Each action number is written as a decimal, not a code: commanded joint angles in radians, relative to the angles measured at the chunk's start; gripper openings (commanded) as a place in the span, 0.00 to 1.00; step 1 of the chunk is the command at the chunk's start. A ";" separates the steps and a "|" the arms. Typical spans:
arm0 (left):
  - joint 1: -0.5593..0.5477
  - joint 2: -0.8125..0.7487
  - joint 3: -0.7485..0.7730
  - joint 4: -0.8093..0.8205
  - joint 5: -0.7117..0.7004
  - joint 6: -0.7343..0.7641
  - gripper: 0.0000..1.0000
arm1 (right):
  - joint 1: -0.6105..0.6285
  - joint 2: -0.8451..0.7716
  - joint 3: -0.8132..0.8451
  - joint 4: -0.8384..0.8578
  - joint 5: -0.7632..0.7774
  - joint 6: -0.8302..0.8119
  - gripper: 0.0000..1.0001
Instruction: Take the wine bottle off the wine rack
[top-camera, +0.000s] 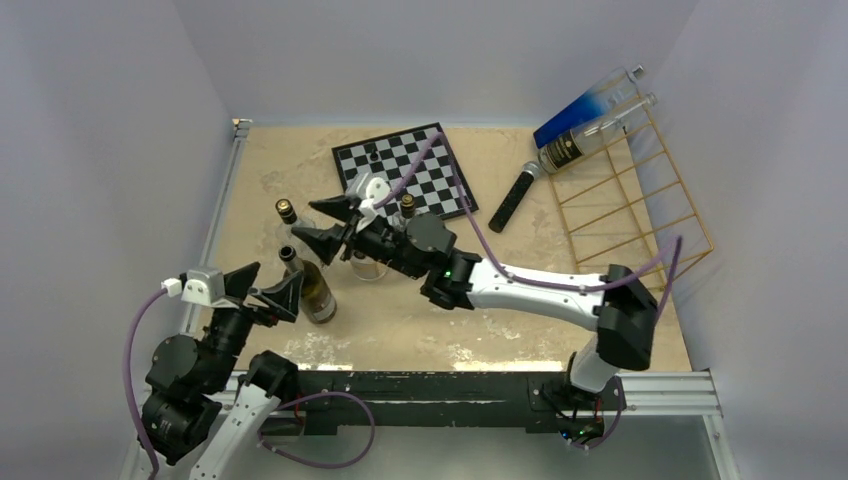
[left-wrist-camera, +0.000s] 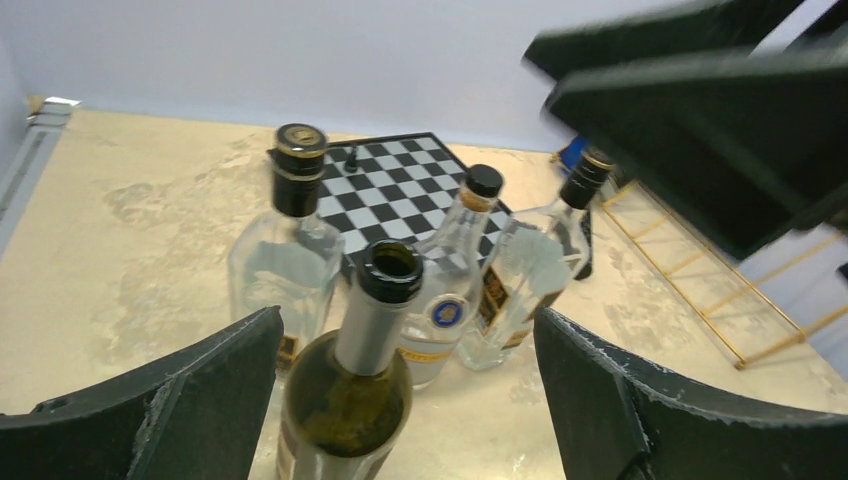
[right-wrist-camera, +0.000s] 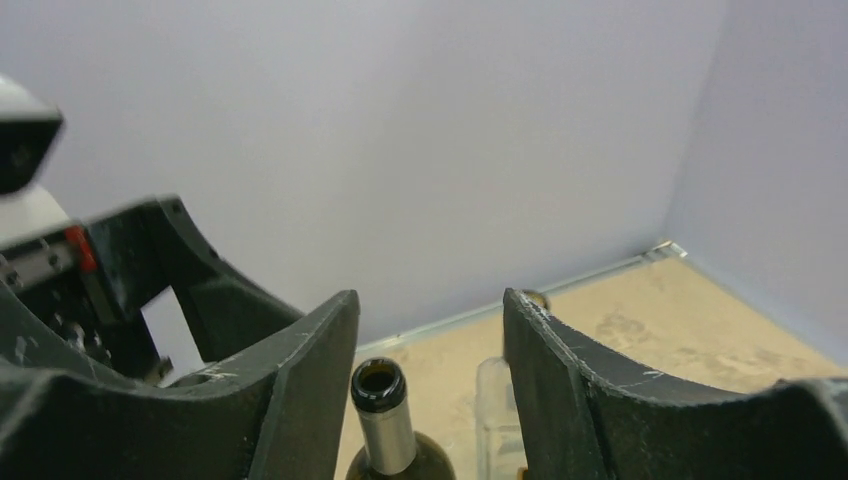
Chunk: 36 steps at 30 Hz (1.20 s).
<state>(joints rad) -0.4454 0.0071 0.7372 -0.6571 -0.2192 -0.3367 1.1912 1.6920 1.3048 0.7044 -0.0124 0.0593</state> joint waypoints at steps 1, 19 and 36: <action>0.001 -0.081 -0.025 0.101 0.191 0.024 0.99 | -0.007 -0.156 0.011 -0.156 0.171 -0.010 0.59; 0.001 0.323 0.140 0.178 0.275 0.087 0.99 | -0.602 -0.353 0.176 -0.813 0.730 0.208 0.63; 0.001 0.186 0.015 0.225 0.173 0.079 0.99 | -1.143 0.153 0.683 -1.115 0.773 0.379 0.60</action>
<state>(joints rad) -0.4454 0.2024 0.7570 -0.4755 -0.0174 -0.2672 0.1055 1.7519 1.8168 -0.2920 0.7132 0.3645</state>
